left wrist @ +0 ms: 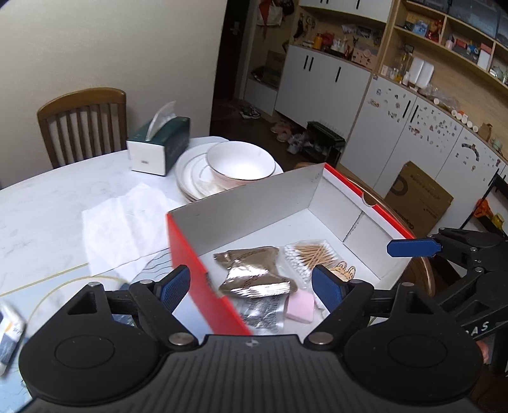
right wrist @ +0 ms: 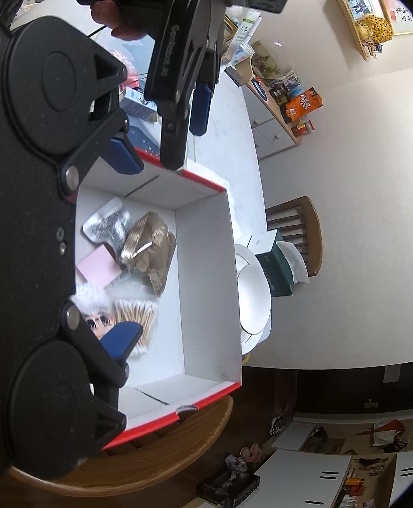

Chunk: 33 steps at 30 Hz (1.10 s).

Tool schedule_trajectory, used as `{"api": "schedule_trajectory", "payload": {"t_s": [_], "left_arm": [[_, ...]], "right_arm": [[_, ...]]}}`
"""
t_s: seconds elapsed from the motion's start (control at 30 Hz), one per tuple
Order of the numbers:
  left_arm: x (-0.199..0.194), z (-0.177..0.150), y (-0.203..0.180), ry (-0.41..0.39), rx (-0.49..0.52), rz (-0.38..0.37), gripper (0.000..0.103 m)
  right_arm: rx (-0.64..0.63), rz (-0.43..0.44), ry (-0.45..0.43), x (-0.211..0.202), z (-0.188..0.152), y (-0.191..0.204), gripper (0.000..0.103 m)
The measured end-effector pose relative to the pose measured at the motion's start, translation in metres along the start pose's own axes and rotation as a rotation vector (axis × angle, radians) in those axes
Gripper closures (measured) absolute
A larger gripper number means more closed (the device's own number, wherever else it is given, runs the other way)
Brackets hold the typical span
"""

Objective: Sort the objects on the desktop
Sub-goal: 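Open the left tool to drop the foil bag while the right tool releases the plastic bag in the box, then withdraw both tools from the box back toward the table items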

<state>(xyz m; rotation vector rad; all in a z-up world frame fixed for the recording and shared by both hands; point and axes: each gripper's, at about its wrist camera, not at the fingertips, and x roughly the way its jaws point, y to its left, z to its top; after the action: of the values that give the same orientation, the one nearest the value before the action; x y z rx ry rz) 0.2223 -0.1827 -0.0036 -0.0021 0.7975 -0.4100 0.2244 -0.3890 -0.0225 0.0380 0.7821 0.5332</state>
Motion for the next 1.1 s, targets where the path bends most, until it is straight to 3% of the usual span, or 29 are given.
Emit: {"api": "schedule_trajectory", "payload": {"t_s": [0.27, 0.43, 1.1], "left_arm": [[-0.036, -0.019, 0.031, -0.025, -0.032, 0.010, 0.017], [-0.054, -0.032, 0.057, -0.041, -0.056, 0.014, 0.002], [-0.100, -0.078, 0.163, -0.025, -0.095, 0.048, 0.000]], "right_arm": [[-0.001, 0.011, -0.004, 0.002, -0.002, 0.040, 0.002], [-0.016, 0.020, 0.002, 0.008, 0.000, 0.069, 0.002], [-0.057, 0.023, 0.046, 0.047, -0.001, 0.174, 0.002]]}}
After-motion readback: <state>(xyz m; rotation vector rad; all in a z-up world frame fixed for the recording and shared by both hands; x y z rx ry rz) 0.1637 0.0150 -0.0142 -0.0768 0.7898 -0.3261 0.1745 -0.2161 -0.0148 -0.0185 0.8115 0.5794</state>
